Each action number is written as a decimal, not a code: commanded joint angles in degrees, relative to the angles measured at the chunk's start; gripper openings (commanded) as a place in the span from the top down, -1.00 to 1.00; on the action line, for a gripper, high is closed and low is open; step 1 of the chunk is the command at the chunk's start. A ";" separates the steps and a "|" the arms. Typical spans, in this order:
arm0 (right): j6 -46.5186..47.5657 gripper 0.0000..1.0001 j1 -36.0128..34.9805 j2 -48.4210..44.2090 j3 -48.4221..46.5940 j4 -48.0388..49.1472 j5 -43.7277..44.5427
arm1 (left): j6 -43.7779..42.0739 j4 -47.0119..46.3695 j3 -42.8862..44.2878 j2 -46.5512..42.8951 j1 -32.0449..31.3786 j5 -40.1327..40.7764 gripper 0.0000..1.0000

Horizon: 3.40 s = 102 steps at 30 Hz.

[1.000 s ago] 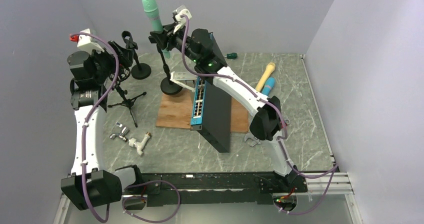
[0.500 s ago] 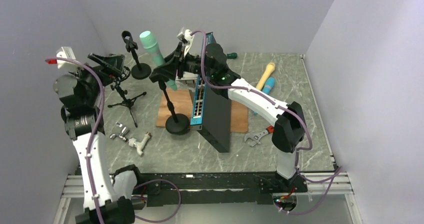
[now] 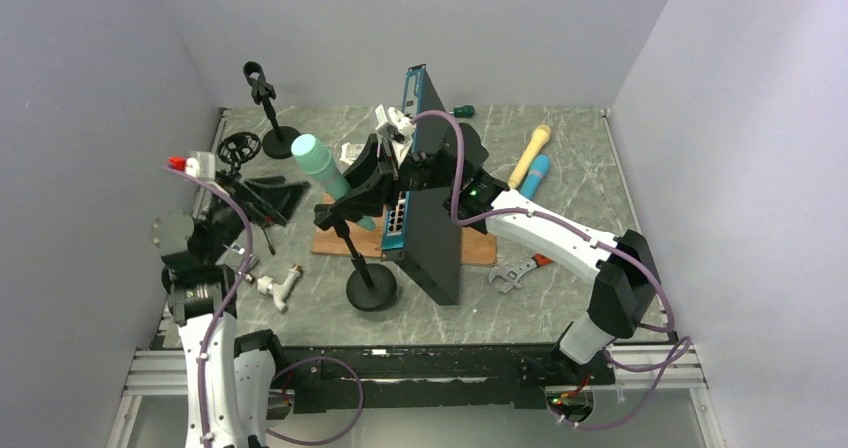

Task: Remove the microphone from the stand

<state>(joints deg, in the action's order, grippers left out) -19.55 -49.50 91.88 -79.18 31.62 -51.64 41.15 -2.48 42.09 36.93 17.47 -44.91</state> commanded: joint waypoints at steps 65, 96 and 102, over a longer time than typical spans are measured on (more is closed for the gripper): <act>-19.44 1.00 2.51 3.47 3.31 28.20 -13.08 | -39.80 7.94 -4.47 -5.12 -30.66 -11.43 -0.24; 18.06 1.00 5.96 -18.05 -5.46 -24.05 52.59 | -38.88 18.06 0.51 -11.92 -30.65 14.17 1.00; 13.19 1.00 15.49 -27.84 9.44 -24.07 54.71 | -40.41 17.89 -1.17 -11.23 -32.06 10.61 1.00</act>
<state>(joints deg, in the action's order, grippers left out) -4.67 -39.07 67.24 -76.84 9.82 -2.87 0.62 18.59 39.46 25.76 -13.28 -34.37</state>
